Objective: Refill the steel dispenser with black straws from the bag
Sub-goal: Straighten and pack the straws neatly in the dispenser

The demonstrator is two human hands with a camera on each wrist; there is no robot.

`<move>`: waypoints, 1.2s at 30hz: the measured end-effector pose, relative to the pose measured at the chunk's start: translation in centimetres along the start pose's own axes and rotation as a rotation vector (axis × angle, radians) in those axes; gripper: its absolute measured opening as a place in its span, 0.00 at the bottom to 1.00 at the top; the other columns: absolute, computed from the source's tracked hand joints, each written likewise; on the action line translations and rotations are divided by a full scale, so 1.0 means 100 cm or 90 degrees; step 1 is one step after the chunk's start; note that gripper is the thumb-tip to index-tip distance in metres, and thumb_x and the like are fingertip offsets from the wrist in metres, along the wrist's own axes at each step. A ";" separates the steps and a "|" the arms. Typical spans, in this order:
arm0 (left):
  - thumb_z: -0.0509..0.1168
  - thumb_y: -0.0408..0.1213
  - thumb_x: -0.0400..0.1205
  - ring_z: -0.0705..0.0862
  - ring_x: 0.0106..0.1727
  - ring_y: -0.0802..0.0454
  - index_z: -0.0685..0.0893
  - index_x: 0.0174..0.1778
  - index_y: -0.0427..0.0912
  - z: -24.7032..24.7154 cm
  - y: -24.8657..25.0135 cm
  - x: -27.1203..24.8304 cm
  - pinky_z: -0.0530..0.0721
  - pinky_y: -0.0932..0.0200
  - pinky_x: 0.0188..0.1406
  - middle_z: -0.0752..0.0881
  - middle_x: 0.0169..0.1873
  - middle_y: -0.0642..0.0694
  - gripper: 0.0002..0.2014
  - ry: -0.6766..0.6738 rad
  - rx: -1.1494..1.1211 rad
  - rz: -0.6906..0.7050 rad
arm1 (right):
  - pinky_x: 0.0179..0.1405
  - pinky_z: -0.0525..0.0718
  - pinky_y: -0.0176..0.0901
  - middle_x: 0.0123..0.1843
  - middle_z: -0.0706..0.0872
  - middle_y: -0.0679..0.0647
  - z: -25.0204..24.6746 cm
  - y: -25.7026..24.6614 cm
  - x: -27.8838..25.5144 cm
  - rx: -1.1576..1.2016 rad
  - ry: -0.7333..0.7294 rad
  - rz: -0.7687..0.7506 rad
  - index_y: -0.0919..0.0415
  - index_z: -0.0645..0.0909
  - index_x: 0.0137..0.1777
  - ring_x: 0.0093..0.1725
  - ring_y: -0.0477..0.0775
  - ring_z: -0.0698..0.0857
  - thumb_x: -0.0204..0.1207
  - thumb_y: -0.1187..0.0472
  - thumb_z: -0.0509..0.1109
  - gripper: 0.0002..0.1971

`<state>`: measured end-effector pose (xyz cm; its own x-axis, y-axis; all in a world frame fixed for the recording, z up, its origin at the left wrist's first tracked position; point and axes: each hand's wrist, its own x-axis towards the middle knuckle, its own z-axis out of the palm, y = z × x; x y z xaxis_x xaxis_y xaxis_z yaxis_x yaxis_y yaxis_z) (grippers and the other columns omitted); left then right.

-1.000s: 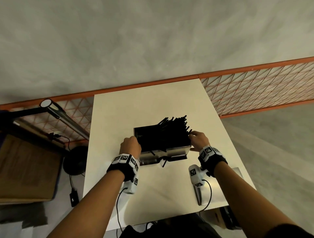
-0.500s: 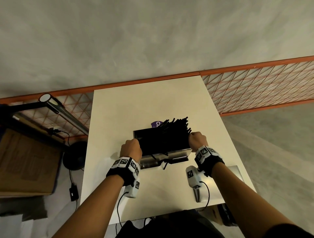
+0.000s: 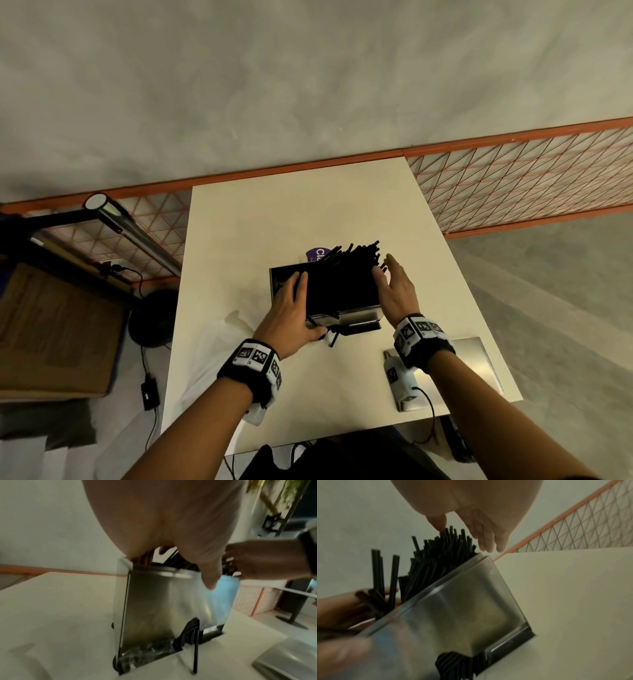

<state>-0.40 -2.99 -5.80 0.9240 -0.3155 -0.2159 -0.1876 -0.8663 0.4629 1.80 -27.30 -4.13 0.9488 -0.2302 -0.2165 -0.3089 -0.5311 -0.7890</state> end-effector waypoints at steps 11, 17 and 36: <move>0.67 0.77 0.69 0.59 0.86 0.44 0.43 0.89 0.45 0.014 0.015 0.033 0.63 0.42 0.85 0.60 0.86 0.40 0.64 0.085 -0.023 0.013 | 0.76 0.71 0.51 0.78 0.75 0.58 0.024 -0.017 -0.011 0.087 0.030 -0.033 0.57 0.66 0.82 0.76 0.58 0.74 0.85 0.50 0.61 0.27; 0.78 0.69 0.66 0.64 0.84 0.44 0.46 0.89 0.52 0.010 0.013 0.035 0.69 0.44 0.82 0.61 0.84 0.44 0.64 0.090 -0.163 -0.039 | 0.68 0.82 0.54 0.64 0.87 0.52 0.031 -0.033 -0.016 0.298 -0.024 -0.005 0.50 0.81 0.69 0.65 0.52 0.83 0.81 0.49 0.65 0.18; 0.82 0.50 0.71 0.75 0.78 0.50 0.64 0.85 0.51 0.015 0.003 0.036 0.79 0.49 0.76 0.71 0.77 0.50 0.48 0.165 -0.250 0.000 | 0.59 0.78 0.39 0.60 0.88 0.52 -0.011 -0.026 -0.024 -0.089 -0.228 -0.120 0.48 0.72 0.78 0.60 0.53 0.85 0.79 0.42 0.70 0.29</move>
<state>2.37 -4.96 -7.70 0.9860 -0.1656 -0.0166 -0.0945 -0.6388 0.7636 0.20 -26.28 -0.92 0.9452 0.1662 -0.2812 -0.1101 -0.6484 -0.7533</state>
